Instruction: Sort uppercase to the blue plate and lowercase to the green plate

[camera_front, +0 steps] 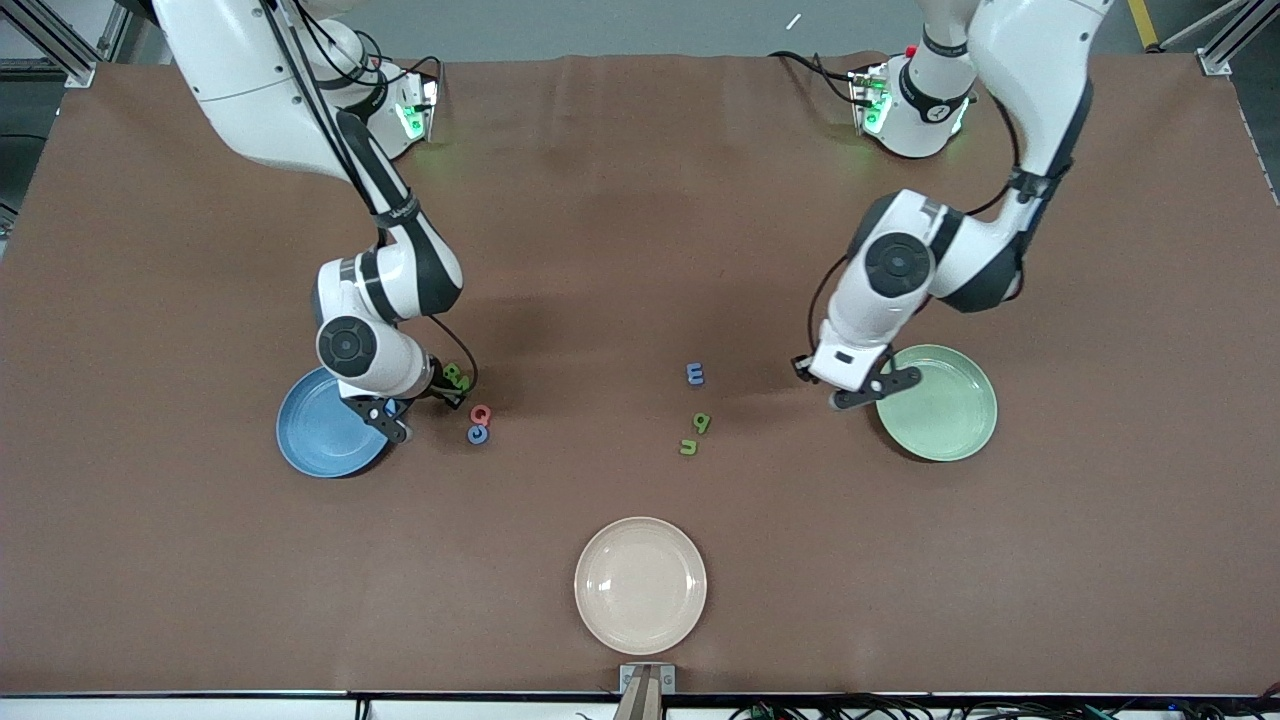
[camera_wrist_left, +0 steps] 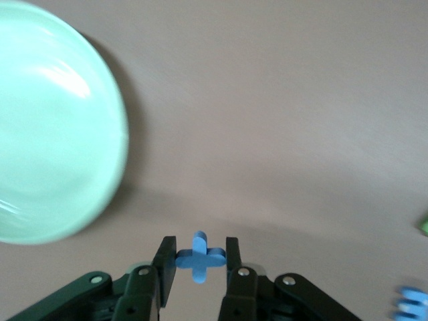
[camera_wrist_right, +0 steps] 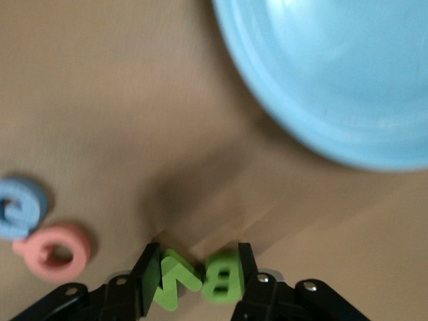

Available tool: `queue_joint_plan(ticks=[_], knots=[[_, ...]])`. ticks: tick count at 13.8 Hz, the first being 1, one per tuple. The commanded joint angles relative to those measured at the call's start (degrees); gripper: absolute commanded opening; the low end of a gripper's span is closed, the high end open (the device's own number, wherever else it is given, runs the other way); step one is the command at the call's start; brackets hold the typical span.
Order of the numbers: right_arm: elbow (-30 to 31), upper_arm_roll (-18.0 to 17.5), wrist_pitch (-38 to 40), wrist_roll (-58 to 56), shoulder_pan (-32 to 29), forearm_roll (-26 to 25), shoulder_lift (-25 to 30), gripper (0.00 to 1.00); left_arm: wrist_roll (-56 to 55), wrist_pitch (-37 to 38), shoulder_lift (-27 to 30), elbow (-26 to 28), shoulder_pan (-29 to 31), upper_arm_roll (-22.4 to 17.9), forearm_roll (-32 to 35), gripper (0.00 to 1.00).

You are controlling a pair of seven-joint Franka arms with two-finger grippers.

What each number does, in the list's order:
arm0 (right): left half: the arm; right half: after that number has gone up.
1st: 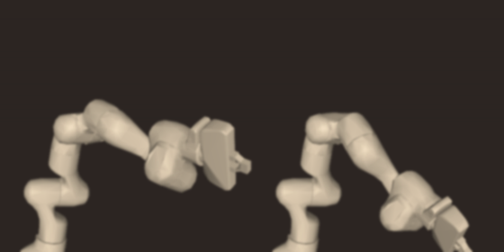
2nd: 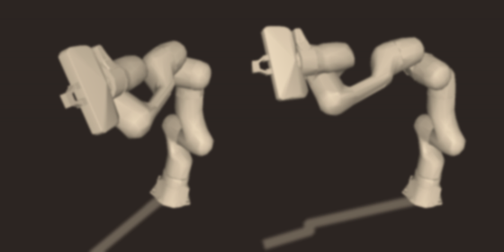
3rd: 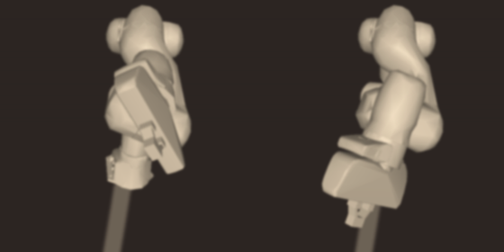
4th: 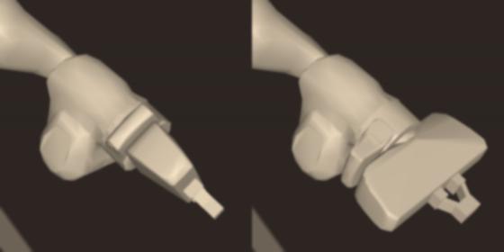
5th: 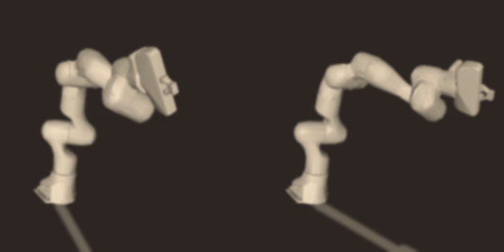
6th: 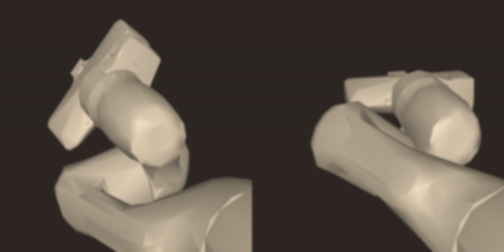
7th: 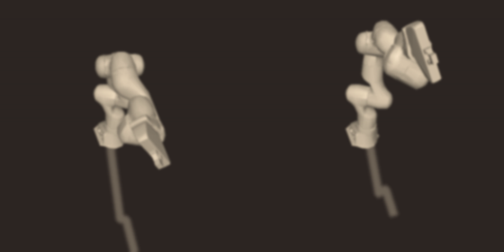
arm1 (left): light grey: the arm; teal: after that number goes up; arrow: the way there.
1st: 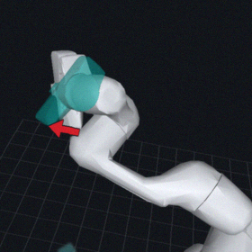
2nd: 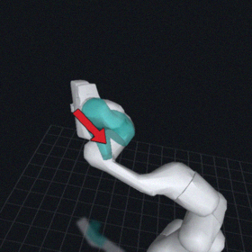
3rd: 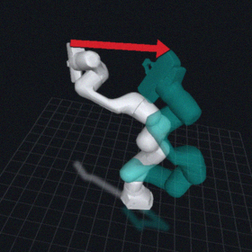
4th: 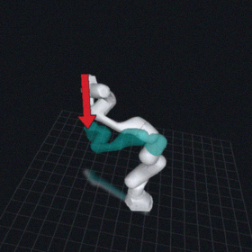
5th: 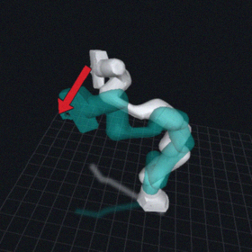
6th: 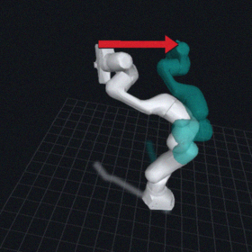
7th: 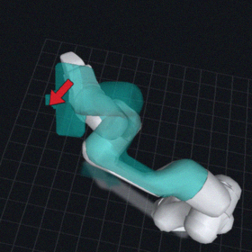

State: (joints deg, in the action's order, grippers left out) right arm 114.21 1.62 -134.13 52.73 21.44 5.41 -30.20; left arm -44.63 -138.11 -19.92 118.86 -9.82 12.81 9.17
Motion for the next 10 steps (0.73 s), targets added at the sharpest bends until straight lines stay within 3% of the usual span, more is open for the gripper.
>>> queue_joint_plan(ticks=[1, 6, 9, 10], knots=[[2.68, 0.31, 1.5, 3.6, 2.55, 0.12, 3.74, 0.55, 8.73, 0.03, 2.95, 3.83, 6.37, 0.55, 0.94, 0.27], [2.59, 0.31, 1.77, 3.52, 2.9, 0.12, 4.01, 0.55, 25.44, -0.58, 3.49, 7.0, 15.52, 0.38, 0.94, 0.27], [1.54, 0.31, 1.24, -2.51, 5.36, -0.75, 3.66, 0.83, 29.85, -2.07, 1.99, 7.35, 18.95, 0.46, 3.04, 0.27], [0.76, 0.31, 1.07, -6.98, 5.36, -0.84, 3.48, 0.83, 30.21, -2.95, 1.64, 7.7, 19.39, 0.46, 3.66, 0.27]])
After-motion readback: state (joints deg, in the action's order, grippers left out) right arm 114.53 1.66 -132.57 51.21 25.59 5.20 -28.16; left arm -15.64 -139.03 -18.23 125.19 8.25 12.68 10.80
